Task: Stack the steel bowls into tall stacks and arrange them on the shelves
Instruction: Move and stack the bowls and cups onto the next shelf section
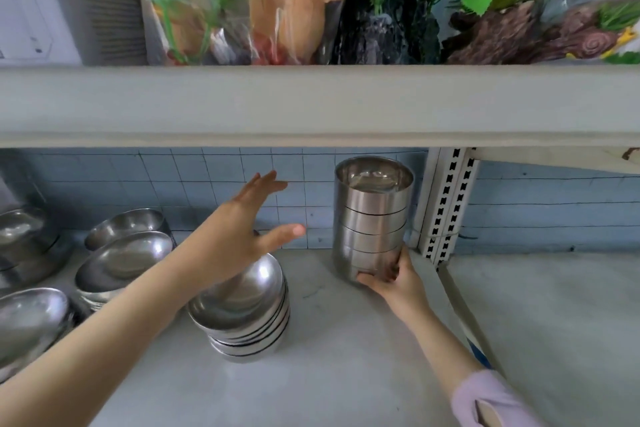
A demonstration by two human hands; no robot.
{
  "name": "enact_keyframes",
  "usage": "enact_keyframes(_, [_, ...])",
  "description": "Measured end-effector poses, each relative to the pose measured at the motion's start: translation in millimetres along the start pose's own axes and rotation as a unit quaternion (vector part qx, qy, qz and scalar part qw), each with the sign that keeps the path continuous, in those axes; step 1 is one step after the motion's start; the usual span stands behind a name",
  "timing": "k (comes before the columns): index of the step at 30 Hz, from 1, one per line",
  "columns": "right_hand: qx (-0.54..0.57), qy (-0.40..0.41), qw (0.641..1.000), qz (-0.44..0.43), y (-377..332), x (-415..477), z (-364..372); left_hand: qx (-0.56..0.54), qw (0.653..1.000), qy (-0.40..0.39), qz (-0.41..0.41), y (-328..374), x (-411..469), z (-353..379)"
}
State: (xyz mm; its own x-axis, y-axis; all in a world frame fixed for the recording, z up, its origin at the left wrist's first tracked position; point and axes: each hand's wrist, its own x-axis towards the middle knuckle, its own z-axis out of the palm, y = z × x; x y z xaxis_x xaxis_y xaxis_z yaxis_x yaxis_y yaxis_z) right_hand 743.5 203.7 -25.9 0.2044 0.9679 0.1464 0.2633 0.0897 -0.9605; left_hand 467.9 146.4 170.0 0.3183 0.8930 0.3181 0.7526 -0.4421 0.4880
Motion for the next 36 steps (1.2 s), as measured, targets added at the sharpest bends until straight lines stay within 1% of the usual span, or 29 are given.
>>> enact_keyframes(5, [-0.001, -0.050, 0.999, 0.005, 1, 10, -8, 0.005, 0.999, 0.025, -0.028, -19, -21, 10])
enact_keyframes(10, [0.019, -0.045, 0.998, 0.027, 2, 4, -6, 0.011, 0.996, 0.062, -0.058, -28, -40, 20])
enact_keyframes(13, [0.048, 0.005, 0.998, 0.032, -12, -27, 5, 0.015, 0.995, 0.077, -0.055, -38, -51, 27])
enact_keyframes(14, [0.057, 0.034, 0.997, 0.037, -16, -40, 11, 0.011, 0.995, 0.079, -0.057, -41, -55, 29])
enact_keyframes(16, [0.042, 0.083, 0.994, 0.053, -25, -67, 25, -0.003, 0.995, 0.076, -0.069, -46, -63, 32])
enact_keyframes(17, [0.044, 0.090, 0.994, 0.048, -31, -80, 32, -0.011, 0.995, 0.075, -0.070, -47, -68, 32])
enact_keyframes(18, [0.052, 0.077, 0.995, 0.036, -37, -91, 40, -0.021, 0.994, 0.078, -0.070, -50, -72, 34])
enact_keyframes(19, [0.058, 0.043, 0.997, 0.030, -45, -100, 48, -0.030, 0.994, 0.084, -0.069, -53, -77, 35])
enact_keyframes(22, [0.091, -0.095, 0.990, 0.054, -72, -116, 73, -0.066, 0.990, 0.110, -0.063, -64, -90, 42])
enact_keyframes(23, [0.099, -0.129, 0.985, 0.061, -79, -119, 80, -0.089, 0.988, 0.109, -0.063, -68, -95, 46])
enact_keyframes(24, [0.106, -0.145, 0.981, 0.070, -85, -121, 87, -0.116, 0.986, 0.100, -0.065, -71, -100, 49])
enact_keyframes(28, [0.129, -0.160, 0.975, 0.086, -95, -124, 108, -0.208, 0.973, 0.063, -0.076, -87, -117, 65])
enact_keyframes(31, [0.136, -0.159, 0.974, 0.091, -97, -129, 118, -0.326, 0.940, 0.035, -0.096, -100, -122, 71])
enact_keyframes(36, [0.133, -0.129, 0.978, 0.091, -97, -135, 129, -0.341, 0.938, -0.017, -0.067, -115, -125, 73])
